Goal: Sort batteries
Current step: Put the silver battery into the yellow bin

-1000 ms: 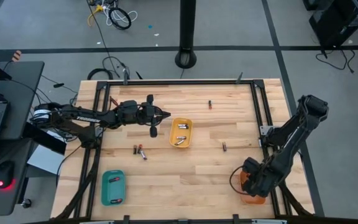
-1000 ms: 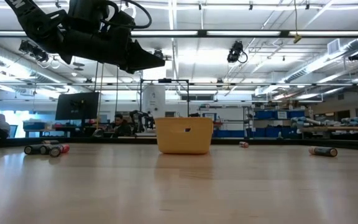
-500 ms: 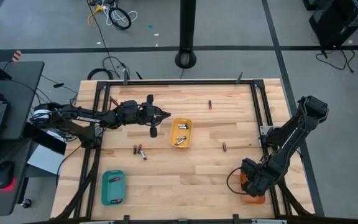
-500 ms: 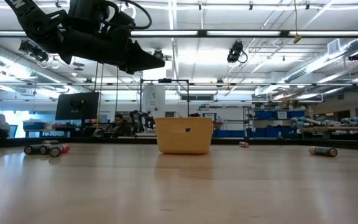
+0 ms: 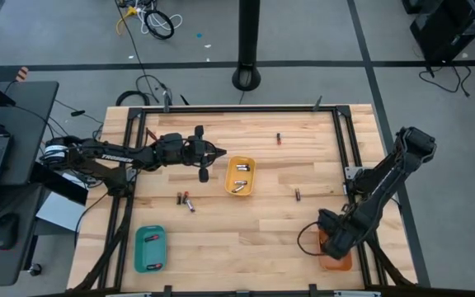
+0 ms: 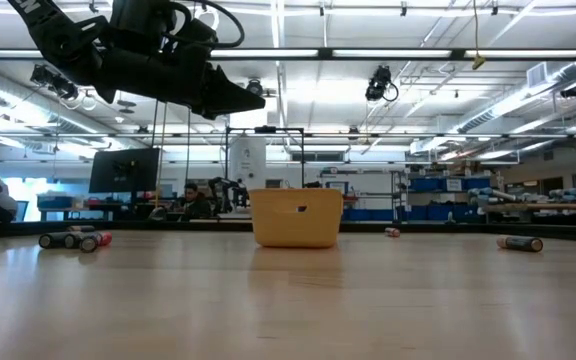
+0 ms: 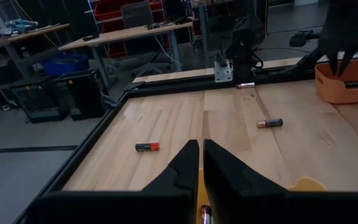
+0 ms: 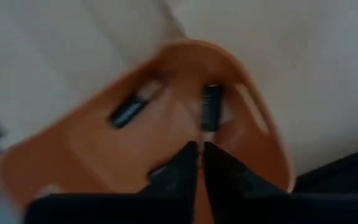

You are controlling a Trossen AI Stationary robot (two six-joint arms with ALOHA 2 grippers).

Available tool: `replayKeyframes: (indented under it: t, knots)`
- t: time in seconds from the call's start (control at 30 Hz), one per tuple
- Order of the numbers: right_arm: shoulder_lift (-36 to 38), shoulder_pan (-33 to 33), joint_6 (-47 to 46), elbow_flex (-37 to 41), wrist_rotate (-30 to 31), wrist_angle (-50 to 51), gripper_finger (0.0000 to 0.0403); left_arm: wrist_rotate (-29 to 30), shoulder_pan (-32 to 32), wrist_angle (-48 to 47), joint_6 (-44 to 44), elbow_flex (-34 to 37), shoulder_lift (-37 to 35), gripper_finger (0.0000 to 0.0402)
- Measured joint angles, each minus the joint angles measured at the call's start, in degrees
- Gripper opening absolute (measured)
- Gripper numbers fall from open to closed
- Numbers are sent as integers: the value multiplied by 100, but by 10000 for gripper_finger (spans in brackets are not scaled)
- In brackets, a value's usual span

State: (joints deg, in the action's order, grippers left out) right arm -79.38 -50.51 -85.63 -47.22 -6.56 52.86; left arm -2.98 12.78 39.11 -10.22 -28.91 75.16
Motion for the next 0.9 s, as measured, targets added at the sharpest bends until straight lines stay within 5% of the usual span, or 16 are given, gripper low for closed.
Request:
replayKeyframes:
  t: [0.23, 0.4, 0.67, 0.9]
  knots:
    - [440, 789, 909, -861, 439, 1613, 11, 0, 0, 16, 2, 0, 0, 29]
    - [555, 2333, 2575, -729, 349, 2677, 8, 0, 0, -8, 15, 0, 2, 28]
    - [48, 5046, 5610, -42, -4, 2767, 7, 0, 0, -45, 11, 0, 0, 28]
    - [-970, 5876, 7591, 268, -3, 2768, 7, 0, 0, -131, -89, -2, 2, 28]
